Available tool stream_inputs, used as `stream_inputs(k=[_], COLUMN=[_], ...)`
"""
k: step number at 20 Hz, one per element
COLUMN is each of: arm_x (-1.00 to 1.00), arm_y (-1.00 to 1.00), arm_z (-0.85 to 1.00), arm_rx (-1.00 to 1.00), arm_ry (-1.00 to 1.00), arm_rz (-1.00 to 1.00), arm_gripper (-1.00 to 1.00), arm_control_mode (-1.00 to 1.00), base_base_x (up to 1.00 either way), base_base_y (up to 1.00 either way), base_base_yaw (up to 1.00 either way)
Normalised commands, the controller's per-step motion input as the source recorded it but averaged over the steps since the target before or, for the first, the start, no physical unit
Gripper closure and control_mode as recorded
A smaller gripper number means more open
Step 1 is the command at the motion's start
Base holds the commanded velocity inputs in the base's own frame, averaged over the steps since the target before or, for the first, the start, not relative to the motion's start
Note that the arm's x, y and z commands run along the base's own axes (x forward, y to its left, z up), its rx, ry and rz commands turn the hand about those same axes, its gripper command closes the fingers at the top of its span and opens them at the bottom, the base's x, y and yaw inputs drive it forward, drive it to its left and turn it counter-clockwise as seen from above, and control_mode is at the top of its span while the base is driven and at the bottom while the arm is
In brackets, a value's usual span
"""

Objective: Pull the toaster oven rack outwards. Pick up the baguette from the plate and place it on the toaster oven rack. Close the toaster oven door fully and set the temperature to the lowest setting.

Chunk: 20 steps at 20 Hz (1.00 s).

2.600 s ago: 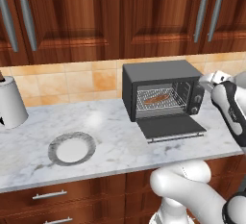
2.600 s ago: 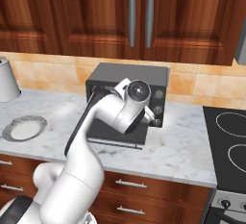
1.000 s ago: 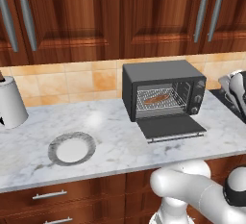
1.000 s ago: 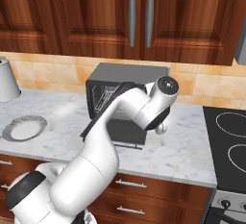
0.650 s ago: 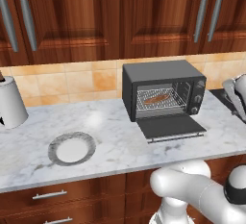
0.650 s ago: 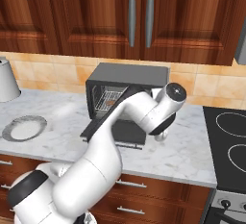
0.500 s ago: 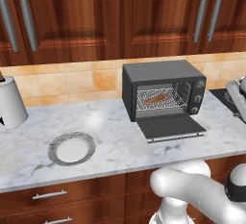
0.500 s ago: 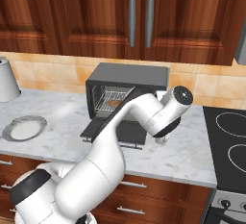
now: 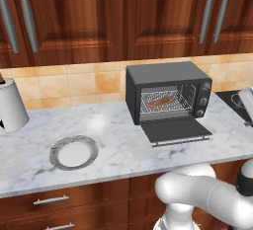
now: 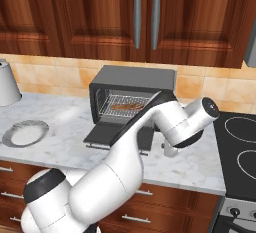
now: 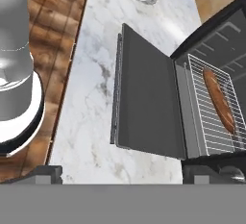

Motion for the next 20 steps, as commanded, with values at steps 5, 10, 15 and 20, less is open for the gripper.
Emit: stream_inputs(k=[5, 10, 15, 20], arm_x=[-0.06, -0.02, -0.02, -0.02], arm_y=[-0.01, 0.00, 0.00, 0.00], arm_z=[-0.22, -0.22, -0.17, -0.16], arm_rx=[0.12, 0.08, 0.08, 0.07], arm_ry=[0.10, 0.09, 0.08, 0.06], arm_rz=[-0.02, -0.03, -0.02, -0.01], arm_gripper=[-1.00, -1.00, -1.00, -1.00], arm_control_mode=[-1.00, -1.00, -1.00, -1.00], base_base_x=[0.00, 0.00, 0.00, 0.00], base_base_y=[0.00, 0.00, 0.00, 0.00], base_base_yaw=[0.00, 0.00, 0.00, 0.00])
